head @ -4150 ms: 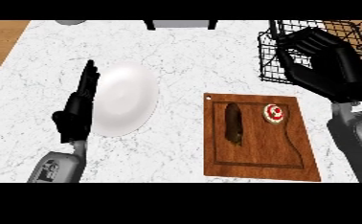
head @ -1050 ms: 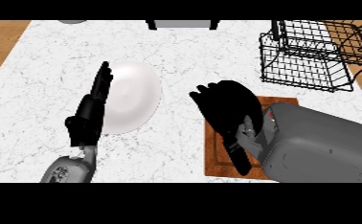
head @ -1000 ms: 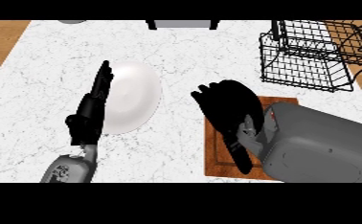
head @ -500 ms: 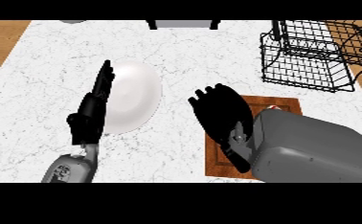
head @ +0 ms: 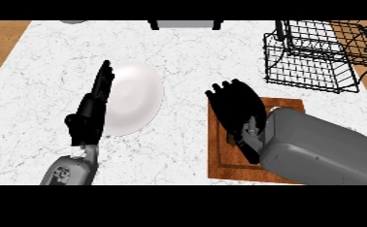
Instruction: Pick the sweet potato from the cutting board and place it in the tiered basket
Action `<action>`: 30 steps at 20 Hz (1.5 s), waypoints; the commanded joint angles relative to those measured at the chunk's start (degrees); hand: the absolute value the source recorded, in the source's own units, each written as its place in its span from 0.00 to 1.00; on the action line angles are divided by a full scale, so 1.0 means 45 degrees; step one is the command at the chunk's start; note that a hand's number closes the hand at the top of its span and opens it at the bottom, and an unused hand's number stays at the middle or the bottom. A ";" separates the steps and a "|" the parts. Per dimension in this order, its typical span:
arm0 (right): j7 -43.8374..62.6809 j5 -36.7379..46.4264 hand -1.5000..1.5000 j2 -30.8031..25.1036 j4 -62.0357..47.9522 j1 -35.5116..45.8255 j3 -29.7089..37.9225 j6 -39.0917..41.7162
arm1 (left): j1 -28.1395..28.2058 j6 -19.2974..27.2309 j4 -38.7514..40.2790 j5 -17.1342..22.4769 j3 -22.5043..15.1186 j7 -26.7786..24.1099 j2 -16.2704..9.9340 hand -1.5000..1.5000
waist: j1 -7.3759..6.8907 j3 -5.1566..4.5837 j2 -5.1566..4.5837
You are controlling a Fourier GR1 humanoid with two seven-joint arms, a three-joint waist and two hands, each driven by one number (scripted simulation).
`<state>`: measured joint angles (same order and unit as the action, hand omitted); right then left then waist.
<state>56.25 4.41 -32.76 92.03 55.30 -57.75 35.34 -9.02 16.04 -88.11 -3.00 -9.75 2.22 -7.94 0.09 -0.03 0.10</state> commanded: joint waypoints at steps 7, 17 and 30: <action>0.0079 0.1653 0.00 0.0558 -0.0318 -0.1564 0.1271 0.1345 | -0.0265 -0.0134 0.0604 -0.0263 0.0135 -0.0268 0.0425 0.50 | -0.0010 0.0001 -0.0024; -0.0681 0.3634 0.00 0.1913 -0.0471 -0.3280 0.2416 0.2085 | 0.0788 -0.0372 -0.0602 -0.0753 -0.0106 -0.0133 0.0432 0.50 | -0.0072 0.0004 -0.0006; -0.2601 0.6759 0.00 0.3435 -0.3001 -0.4064 0.3160 0.2150 | 0.0548 -0.0557 -0.0342 -0.0781 0.0286 -0.0003 0.0876 0.50 | -0.0107 0.0006 -0.0029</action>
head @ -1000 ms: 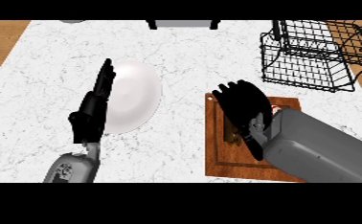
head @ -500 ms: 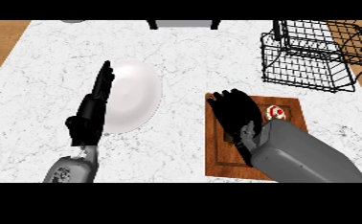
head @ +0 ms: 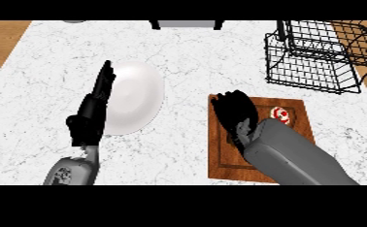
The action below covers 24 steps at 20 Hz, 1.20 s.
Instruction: Pick the sweet potato from the cutting board and place it in the tiered basket
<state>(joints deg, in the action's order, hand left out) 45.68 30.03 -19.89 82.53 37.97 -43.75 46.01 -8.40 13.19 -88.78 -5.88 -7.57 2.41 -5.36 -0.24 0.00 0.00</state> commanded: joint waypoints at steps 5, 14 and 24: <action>-0.0939 0.1939 0.00 0.0304 -0.0266 -0.0980 0.0879 0.0282 | -0.0672 -0.0095 0.0282 -0.0303 0.0173 0.0318 0.0290 0.50 | 0.0035 0.0002 -0.0001; -0.1715 0.3514 0.00 0.1046 -0.0197 -0.1661 0.1996 0.0760 | 0.0768 -0.0409 -0.0388 -0.0292 0.0193 -0.0474 0.0439 0.50 | 0.0020 0.0000 0.0008; -0.4237 0.5284 0.00 0.1023 -0.2035 -0.2315 0.2410 -0.1762 | 0.0638 -0.0589 -0.0294 -0.0425 0.0492 -0.0253 0.0440 0.50 | -0.0015 0.0003 -0.0002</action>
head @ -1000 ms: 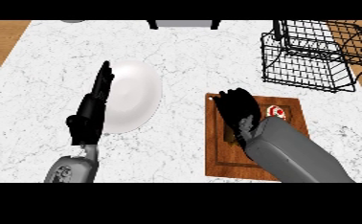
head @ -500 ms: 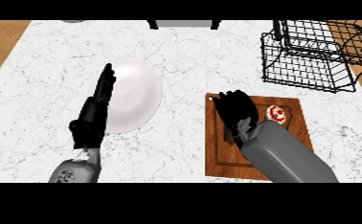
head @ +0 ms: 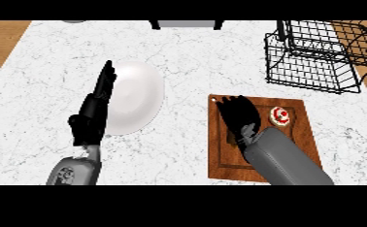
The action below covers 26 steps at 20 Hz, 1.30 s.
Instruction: Pick the sweet potato from the cutting board and place it in the tiered basket
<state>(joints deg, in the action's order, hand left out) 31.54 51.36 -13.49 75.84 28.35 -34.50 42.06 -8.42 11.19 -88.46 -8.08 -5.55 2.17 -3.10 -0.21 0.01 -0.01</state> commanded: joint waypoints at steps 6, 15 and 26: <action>-0.1888 0.2439 1.00 0.0112 -0.1073 0.0120 -0.1136 -0.2677 | -0.0272 -0.0060 0.0163 -0.0176 0.0078 -0.0070 0.0084 0.50 | -0.0042 0.0000 -0.0022; 0.0869 0.2282 1.00 0.0180 -0.1553 -0.1002 0.2407 -0.3758 | -0.0027 -0.0122 -0.0116 0.0049 0.0465 -0.0117 -0.0069 0.50 | 0.0115 0.0001 -0.0002; 0.4250 0.3529 1.00 0.0632 0.1145 -0.0570 0.3676 -0.4145 | -0.0624 -0.0402 0.0840 0.0206 0.0815 -0.0246 -0.0129 0.50 | 0.0191 -0.0012 0.0024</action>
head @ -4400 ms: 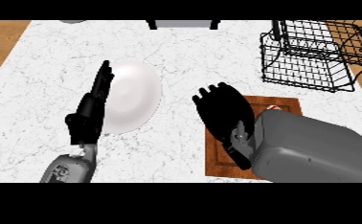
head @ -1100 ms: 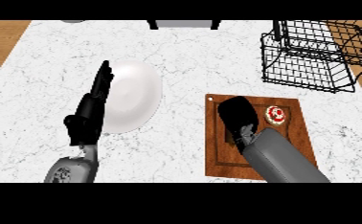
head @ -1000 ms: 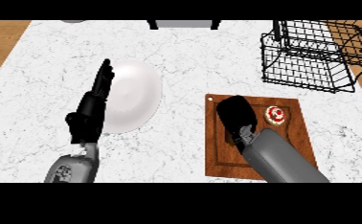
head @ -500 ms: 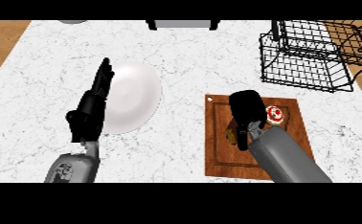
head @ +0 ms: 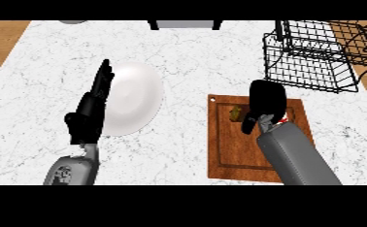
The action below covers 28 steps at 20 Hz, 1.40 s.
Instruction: Pick the sweet potato from the cutting board and place it in the tiered basket
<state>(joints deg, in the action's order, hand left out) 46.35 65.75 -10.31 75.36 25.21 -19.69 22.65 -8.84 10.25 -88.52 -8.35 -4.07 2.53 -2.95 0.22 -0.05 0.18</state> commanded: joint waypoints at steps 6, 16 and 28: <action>0.2372 0.0612 1.00 -0.0373 0.4668 0.0938 0.1081 0.1949 | 0.0627 0.0139 -0.1090 -0.0352 -0.0378 0.0583 0.0060 0.50 | 0.0028 0.0005 0.0076; 0.2127 -0.0404 1.00 -0.1322 0.7324 0.3747 0.4541 0.6214 | 0.0439 -0.0554 -0.0593 0.0337 0.0256 0.0154 -0.0333 0.50 | -0.0027 0.0000 0.0019; 0.1265 -0.0650 1.00 -0.1047 0.3304 0.7464 0.7382 0.4093 | -0.0095 -0.0089 -0.0223 -0.0294 -0.0138 0.0261 0.0177 0.50 | -0.0177 0.0005 -0.0054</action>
<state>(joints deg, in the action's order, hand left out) 51.01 62.64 -12.87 97.72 53.77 11.59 43.12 -8.36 9.69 -89.06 -8.88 -4.31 2.45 -2.21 -0.35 -0.04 0.04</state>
